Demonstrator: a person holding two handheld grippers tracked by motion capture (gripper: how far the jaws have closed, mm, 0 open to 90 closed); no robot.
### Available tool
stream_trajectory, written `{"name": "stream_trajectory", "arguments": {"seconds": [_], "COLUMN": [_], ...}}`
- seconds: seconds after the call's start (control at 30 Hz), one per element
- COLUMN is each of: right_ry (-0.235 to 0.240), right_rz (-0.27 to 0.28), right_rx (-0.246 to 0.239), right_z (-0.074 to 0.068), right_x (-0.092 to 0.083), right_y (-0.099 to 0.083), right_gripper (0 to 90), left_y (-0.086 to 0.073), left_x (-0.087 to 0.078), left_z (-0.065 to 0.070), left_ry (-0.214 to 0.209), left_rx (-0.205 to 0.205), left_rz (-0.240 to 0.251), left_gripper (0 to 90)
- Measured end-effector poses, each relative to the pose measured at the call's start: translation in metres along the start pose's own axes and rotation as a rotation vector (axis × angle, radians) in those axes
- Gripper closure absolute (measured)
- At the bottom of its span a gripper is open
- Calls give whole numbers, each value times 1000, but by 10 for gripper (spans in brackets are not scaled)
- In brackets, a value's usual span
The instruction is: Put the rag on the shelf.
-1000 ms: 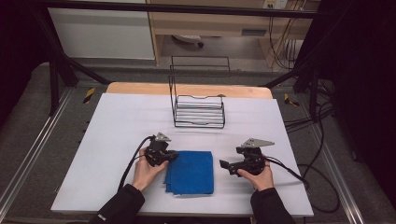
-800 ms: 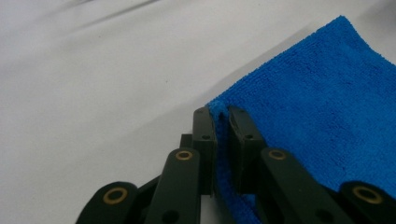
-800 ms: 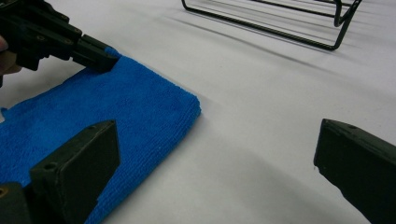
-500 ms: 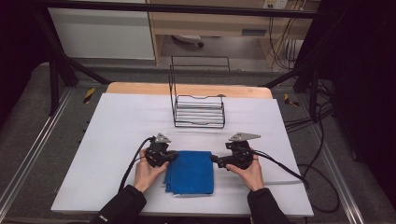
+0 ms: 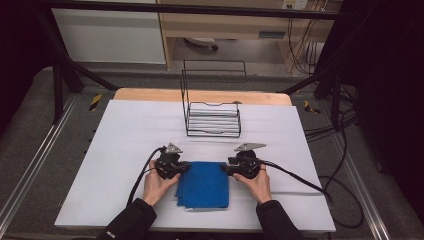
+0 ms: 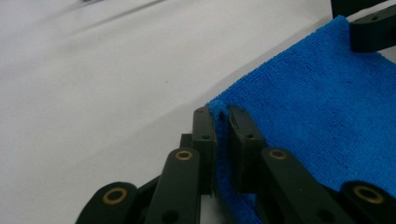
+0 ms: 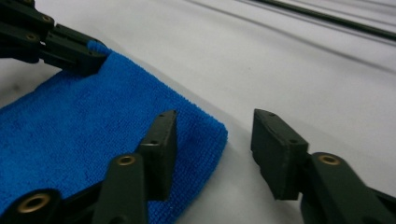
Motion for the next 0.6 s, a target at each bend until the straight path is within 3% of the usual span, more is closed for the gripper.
{"name": "stream_trajectory", "arguments": {"seconds": [0.27, 0.43, 0.6], "right_ry": [21, 46, 63], "right_rz": [-28, -43, -49], "right_rx": [24, 71, 97], "right_z": [-3, -7, -8], "right_x": [4, 4, 3], "right_y": [-5, -6, -5], "right_gripper": [696, 806, 849], "left_y": [0, 0, 0], "left_x": [0, 0, 0], "left_z": [0, 1, 0], "left_ry": [5, 5, -2], "left_rx": [17, 17, 10], "left_rz": [3, 8, 12], "left_gripper": [817, 818, 821]}}
Point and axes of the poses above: each handheld gripper's, and its own axes: x roughly forward along the jaws, y roughly out of its top, z roughly to its right, the point moved 9 cm from there along x, roughly forward along the jaws, and after that the axes turned 3 degrees about -x, right-handed, at the moved point
